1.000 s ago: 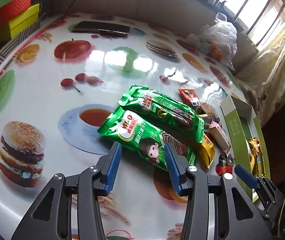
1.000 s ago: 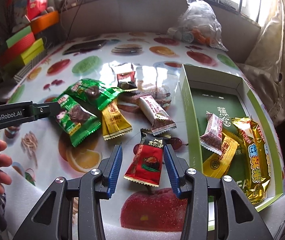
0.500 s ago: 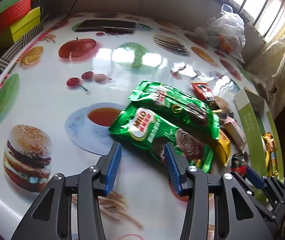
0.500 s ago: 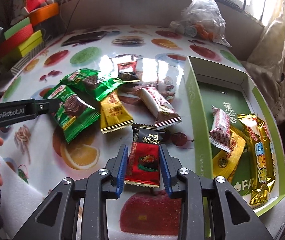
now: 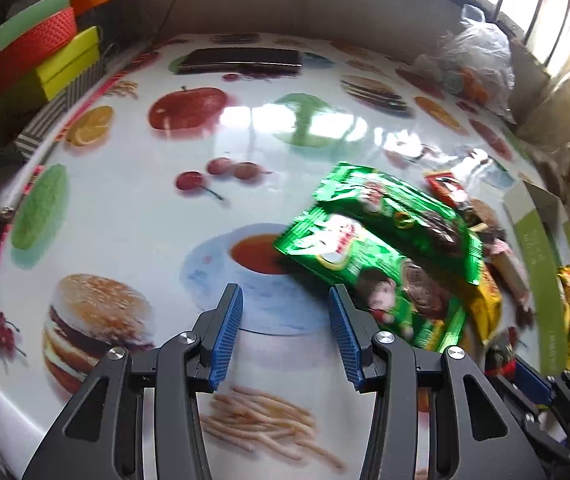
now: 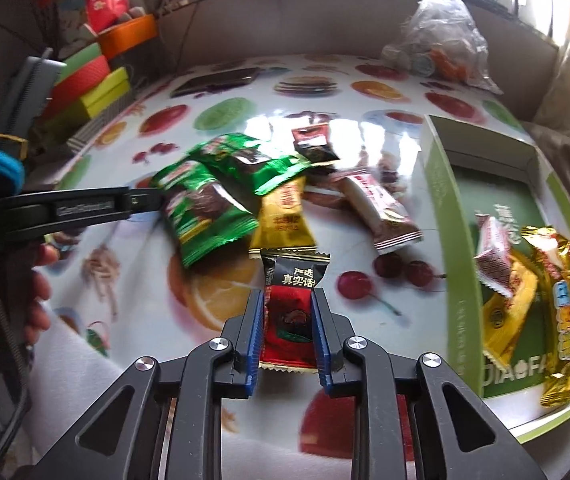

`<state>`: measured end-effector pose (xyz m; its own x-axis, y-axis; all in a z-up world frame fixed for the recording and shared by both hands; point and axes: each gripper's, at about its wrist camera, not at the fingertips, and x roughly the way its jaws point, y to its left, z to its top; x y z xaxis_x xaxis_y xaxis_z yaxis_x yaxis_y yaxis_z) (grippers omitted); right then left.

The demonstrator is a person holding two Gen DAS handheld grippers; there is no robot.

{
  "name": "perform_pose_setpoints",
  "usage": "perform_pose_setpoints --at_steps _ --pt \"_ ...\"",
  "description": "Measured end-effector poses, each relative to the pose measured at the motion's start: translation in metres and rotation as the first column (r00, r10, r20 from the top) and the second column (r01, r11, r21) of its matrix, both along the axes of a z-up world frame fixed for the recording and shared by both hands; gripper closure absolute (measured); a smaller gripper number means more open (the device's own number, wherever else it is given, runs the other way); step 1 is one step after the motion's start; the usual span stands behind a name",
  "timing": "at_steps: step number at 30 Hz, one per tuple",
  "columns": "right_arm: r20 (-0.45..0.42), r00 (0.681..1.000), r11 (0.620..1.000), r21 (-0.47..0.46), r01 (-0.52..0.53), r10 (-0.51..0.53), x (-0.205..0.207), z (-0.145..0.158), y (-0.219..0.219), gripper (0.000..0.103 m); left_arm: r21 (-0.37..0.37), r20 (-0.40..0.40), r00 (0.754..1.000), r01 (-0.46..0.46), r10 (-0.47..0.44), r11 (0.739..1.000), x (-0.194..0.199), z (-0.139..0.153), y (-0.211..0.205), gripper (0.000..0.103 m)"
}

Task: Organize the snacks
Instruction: 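Grasp the red candy with the right gripper while the left grasps a green MILO pack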

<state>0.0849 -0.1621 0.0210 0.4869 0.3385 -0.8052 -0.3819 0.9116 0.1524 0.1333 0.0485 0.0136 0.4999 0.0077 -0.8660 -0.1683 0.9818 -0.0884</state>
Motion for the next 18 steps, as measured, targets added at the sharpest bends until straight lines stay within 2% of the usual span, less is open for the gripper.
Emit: perform_pose_setpoints --at_steps 4,9,11,12,14,18 --pt "-0.011 0.999 0.999 0.006 -0.04 0.04 -0.003 -0.002 0.008 0.081 -0.073 0.009 1.0 -0.009 0.009 0.997 -0.001 0.006 0.006 0.057" --pt "0.007 0.999 0.999 0.002 -0.046 0.046 -0.006 0.001 0.01 0.081 -0.151 -0.002 1.0 -0.013 0.013 0.988 0.006 0.008 -0.005 0.057" --pt "0.003 0.999 0.999 0.01 -0.038 0.038 -0.005 0.001 0.006 0.081 -0.149 -0.005 1.0 -0.021 0.021 0.989 0.009 0.009 -0.012 0.054" --pt "0.001 0.999 0.999 0.015 -0.032 0.032 -0.005 0.001 0.004 0.081 -0.151 -0.008 1.0 -0.023 0.022 0.988 0.011 0.01 -0.015 0.046" --pt "-0.002 1.0 0.999 0.023 -0.022 0.022 -0.004 0.0 -0.001 0.081 -0.155 -0.014 1.0 -0.025 0.023 0.988 0.014 0.01 -0.02 0.038" --pt "-0.005 1.0 0.999 0.047 -0.012 0.012 -0.003 0.0 -0.008 0.081 -0.101 -0.041 0.999 -0.025 0.021 0.995 0.023 0.009 -0.031 0.038"
